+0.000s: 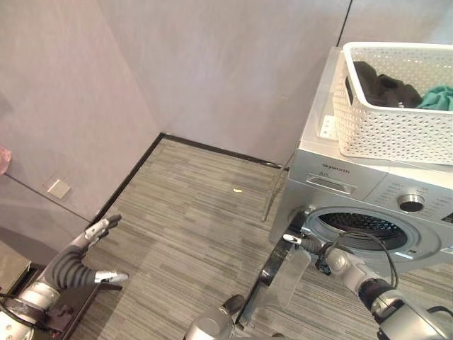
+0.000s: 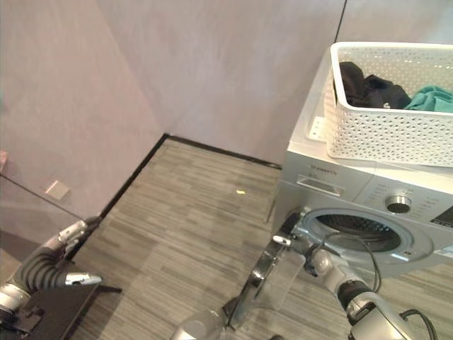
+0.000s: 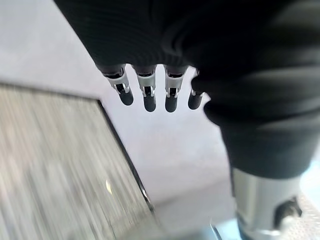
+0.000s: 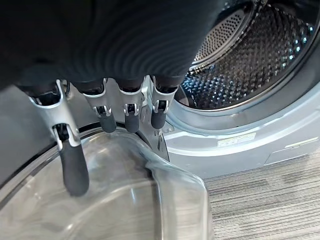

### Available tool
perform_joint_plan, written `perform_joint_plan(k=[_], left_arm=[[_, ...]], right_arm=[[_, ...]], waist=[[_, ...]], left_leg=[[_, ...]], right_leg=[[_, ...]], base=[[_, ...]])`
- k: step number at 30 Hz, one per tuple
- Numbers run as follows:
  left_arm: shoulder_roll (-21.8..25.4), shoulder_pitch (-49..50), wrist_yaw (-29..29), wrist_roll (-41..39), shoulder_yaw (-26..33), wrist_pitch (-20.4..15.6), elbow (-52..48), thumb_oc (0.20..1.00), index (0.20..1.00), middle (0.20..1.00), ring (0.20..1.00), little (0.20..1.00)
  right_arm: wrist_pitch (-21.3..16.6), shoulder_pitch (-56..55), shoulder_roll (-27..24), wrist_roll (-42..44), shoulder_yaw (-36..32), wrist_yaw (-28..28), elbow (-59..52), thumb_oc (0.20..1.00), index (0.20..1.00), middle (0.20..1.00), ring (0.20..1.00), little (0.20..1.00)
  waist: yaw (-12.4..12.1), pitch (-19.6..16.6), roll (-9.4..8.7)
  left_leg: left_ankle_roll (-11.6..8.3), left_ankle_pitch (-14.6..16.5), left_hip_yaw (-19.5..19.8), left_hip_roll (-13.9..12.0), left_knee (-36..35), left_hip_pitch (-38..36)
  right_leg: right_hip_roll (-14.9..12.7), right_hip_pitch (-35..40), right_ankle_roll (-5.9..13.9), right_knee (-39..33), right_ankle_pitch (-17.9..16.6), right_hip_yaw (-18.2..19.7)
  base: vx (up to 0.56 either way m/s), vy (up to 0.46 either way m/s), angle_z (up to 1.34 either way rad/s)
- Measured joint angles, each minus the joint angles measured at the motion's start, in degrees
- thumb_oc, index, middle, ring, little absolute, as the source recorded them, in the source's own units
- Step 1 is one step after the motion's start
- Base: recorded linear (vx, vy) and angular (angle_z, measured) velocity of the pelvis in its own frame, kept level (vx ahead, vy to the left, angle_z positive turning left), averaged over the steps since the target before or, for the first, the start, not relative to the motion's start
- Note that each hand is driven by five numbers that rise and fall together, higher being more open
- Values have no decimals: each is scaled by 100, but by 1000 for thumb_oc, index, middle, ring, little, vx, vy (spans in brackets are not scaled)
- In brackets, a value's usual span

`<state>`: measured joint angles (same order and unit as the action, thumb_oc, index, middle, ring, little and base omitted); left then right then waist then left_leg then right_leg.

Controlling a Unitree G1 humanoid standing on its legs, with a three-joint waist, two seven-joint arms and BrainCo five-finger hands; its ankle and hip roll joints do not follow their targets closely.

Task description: Grab the laundry basket,head to the washer,open it,put in the laundry and shut it.

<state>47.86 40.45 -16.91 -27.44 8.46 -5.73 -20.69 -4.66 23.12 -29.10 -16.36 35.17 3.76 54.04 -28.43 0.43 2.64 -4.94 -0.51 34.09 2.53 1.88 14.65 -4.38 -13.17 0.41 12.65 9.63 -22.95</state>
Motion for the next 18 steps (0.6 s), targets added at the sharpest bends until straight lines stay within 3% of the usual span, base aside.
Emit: perform_joint_plan(k=[2,3,6,9,12,14,15,16,17,18], left_arm=[[-6,-891,-130,-136,-1256,286,841,1000,1000,1000,1000,1000],[-19,-1120,-179,-135,-1507,349,927,1000,1000,1000,1000,1000],[-158,-1572,-240,-126,-1817,368,990,1000,1000,1000,1000,1000],[-403,-2480,-322,-9,-2713,378,1867,1000,1000,1000,1000,1000],[-669,-2649,-410,366,-2810,504,2230,1000,1000,1000,1000,1000],[-860,-2784,-374,468,-2788,514,2246,1000,1000,1000,1000,1000],[-1406,-3401,-338,494,-2818,602,2350,1000,1000,1000,1000,1000],[-1431,-3227,-322,403,-2743,470,2138,1000,1000,1000,1000,1000],[-1166,-2594,-299,144,-2457,363,1773,1000,1000,1000,1000,1000],[-1128,-2463,-295,35,-2578,394,1952,1000,1000,1000,1000,1000]], right_arm=[[-43,292,190,3,241,-23,259,1000,1000,1000,1000,1000],[-71,356,257,4,294,-23,294,1000,1000,1000,1000,1000],[-195,577,457,1,439,-113,590,1000,1000,1000,1000,1000],[-132,794,405,-12,633,-123,496,1000,1000,1000,1000,1000],[-128,869,406,-13,643,-127,216,1000,1000,1000,1000,1000],[-102,680,81,-23,637,-120,-81,1000,1000,1000,1000,1000],[60,7,-932,-68,488,-152,-779,1000,1000,1000,1000,1000],[201,-84,-1138,-146,695,-102,-755,1000,1000,1000,1000,1000],[146,-69,-1105,-246,626,215,-638,1000,1000,1000,1000,1000],[7,-29,-1108,-245,586,199,-571,1000,1000,1000,1000,1000]], waist=[[74,-49,-62],[76,-47,-130],[81,-52,-289],[129,-24,-198],[203,180,-241],[185,358,-185],[554,658,267],[675,584,326],[372,412,179],[325,392,322]], left_leg=[[-16,16,-29,-51,-26,71],[-66,58,-64,-103,-60,74],[-187,-3,-173,-83,-42,145],[-159,-27,-185,-120,67,258],[-162,-40,-276,-149,155,296],[-160,-41,-158,70,488,341],[13,-268,187,784,1295,226],[-34,-314,500,848,1227,49],[-50,-241,467,513,502,-116],[50,-128,449,280,266,-119]], right_leg=[[3,-210,-66,259,158,55],[-2,-325,-83,446,245,102],[-61,-589,-174,782,398,151],[38,-569,-179,581,349,179],[115,-561,-254,491,301,235],[195,-231,-154,477,394,225],[72,301,-42,1039,646,831],[98,615,-92,813,770,1153],[127,468,-247,566,804,1128],[407,471,-298,577,704,1010]], base=[[42,-16,-19],[-79,97,-17],[-23,53,-16],[58,1,-9],[122,-90,-8],[188,-220,153],[82,-193,355],[-168,-257,304],[-183,-225,89],[-235,-215,18]])
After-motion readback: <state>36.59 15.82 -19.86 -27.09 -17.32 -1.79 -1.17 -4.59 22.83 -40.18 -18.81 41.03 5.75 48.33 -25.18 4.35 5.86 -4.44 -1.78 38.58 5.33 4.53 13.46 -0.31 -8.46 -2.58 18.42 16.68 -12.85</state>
